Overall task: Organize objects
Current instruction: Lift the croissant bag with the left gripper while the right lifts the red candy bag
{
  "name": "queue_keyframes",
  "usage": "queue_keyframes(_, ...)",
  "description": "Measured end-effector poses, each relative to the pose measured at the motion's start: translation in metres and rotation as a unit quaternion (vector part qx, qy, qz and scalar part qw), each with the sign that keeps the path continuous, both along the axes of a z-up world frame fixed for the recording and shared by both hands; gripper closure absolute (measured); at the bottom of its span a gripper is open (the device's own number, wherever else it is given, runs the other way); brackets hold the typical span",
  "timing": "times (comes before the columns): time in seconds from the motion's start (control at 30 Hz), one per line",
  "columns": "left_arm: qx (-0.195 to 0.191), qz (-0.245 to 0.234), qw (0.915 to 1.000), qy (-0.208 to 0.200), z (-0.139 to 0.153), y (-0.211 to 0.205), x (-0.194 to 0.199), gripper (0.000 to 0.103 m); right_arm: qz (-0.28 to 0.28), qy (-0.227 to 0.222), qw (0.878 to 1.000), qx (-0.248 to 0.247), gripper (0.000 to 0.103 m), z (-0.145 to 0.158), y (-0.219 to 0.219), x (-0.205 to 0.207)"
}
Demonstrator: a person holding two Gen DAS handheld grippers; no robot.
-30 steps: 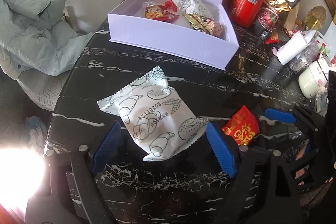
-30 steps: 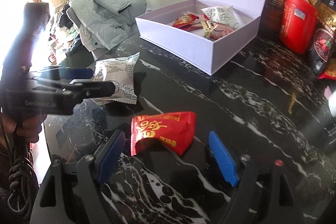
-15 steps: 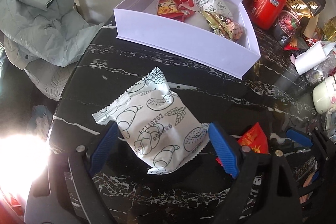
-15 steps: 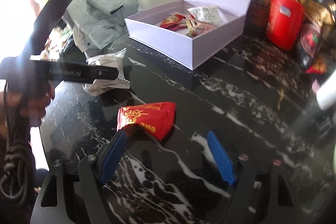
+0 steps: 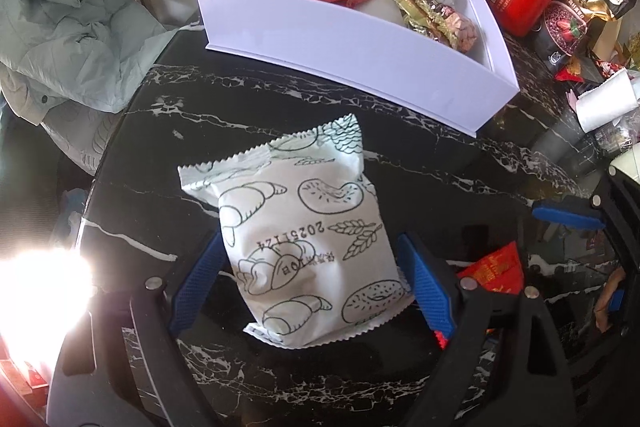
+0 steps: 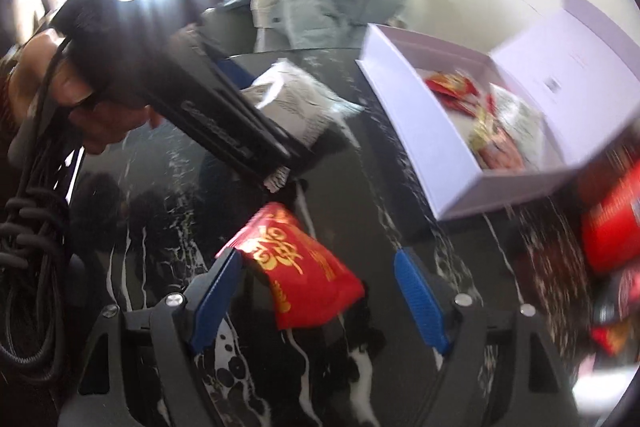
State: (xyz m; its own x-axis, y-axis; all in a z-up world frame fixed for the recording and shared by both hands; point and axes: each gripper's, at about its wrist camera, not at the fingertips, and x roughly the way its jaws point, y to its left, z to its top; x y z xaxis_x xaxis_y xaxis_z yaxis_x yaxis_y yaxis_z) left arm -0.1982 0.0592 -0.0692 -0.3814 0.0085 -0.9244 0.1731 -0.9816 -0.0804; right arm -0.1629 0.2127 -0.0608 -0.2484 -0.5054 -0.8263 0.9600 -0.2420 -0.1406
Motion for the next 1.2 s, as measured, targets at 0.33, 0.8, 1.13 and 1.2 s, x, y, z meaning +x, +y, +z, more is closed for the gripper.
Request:
queue_keyframes(0.33, -0.007, 0.002, 0.9999, 0.009, -0.001, -0.006, 0.008, 0.016, 0.001, -0.047, 0.999, 0.012, 0.047, -0.016, -0.010, -0.007)
queue_keyframes(0.8, -0.021, -0.008, 0.9993, 0.030, 0.001, -0.007, 0.026, 0.026, -0.229, -0.070, 0.971, -0.014, 0.058, -0.015, 0.023, 0.013)
queue_keyframes(1.13, -0.002, -0.045, 0.9981, 0.042, 0.005, -0.001, 0.039, 0.030, -0.217, -0.078, 0.973, -0.020, 0.056, -0.016, 0.025, 0.037)
queue_keyframes(1.2, -0.005, -0.045, 0.9981, 0.041, 0.006, -0.001, 0.035, 0.030, -0.217, -0.076, 0.973, -0.015, 0.055, -0.015, 0.025, 0.038)
